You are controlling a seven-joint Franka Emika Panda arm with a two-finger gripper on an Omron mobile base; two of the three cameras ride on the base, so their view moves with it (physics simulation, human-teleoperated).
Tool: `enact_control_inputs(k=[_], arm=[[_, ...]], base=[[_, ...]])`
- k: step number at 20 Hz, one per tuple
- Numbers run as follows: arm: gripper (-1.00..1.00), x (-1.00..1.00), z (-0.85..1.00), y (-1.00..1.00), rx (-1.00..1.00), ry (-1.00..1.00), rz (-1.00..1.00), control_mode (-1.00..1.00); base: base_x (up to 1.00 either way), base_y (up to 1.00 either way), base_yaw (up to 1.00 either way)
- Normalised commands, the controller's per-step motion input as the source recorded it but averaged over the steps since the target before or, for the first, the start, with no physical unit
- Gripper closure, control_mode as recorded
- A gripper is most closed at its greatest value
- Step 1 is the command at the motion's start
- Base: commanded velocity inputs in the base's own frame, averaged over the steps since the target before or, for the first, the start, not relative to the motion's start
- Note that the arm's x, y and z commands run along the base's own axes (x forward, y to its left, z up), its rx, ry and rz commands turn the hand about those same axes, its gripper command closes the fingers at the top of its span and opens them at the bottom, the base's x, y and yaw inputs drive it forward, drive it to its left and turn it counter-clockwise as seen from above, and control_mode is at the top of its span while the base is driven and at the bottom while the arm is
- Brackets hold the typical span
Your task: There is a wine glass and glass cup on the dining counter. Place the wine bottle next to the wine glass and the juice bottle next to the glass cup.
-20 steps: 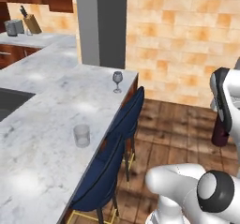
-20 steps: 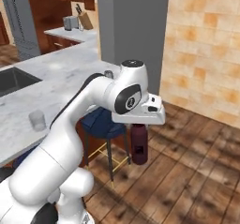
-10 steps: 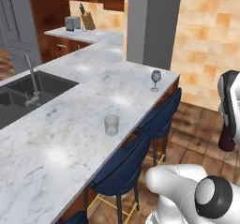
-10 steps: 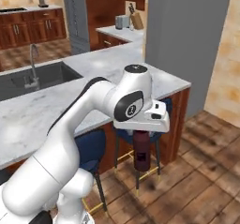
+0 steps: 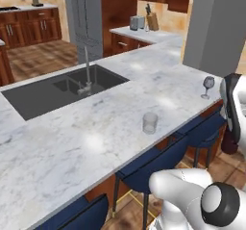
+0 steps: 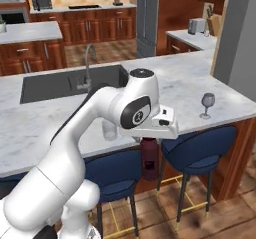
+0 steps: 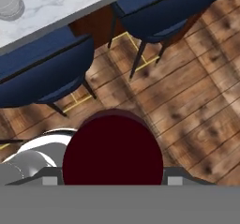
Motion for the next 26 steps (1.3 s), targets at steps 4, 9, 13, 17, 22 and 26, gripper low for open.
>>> enact_control_inputs(k=[4, 9, 13, 17, 22, 26], arm=[[1.0, 0.0, 0.0, 0.0, 0.0, 0.0, 0.0, 1.0], [1.0, 0.0, 0.0, 0.0, 0.0, 0.0, 0.0, 1.0], [1.0, 0.0, 0.0, 0.0, 0.0, 0.0, 0.0, 1.0], [1.0, 0.0, 0.0, 0.0, 0.0, 0.0, 0.0, 1.0], [1.0, 0.0, 0.0, 0.0, 0.0, 0.0, 0.0, 1.0], [1.0, 0.0, 0.0, 0.0, 0.0, 0.0, 0.0, 1.0]], base=[[0.36, 0.16, 0.2], [0.36, 0.17, 0.13], [0.33, 0.2, 0.25], [0.21, 0.16, 0.28], [0.02, 0.05, 0.03], [0.0, 0.01, 0.0]])
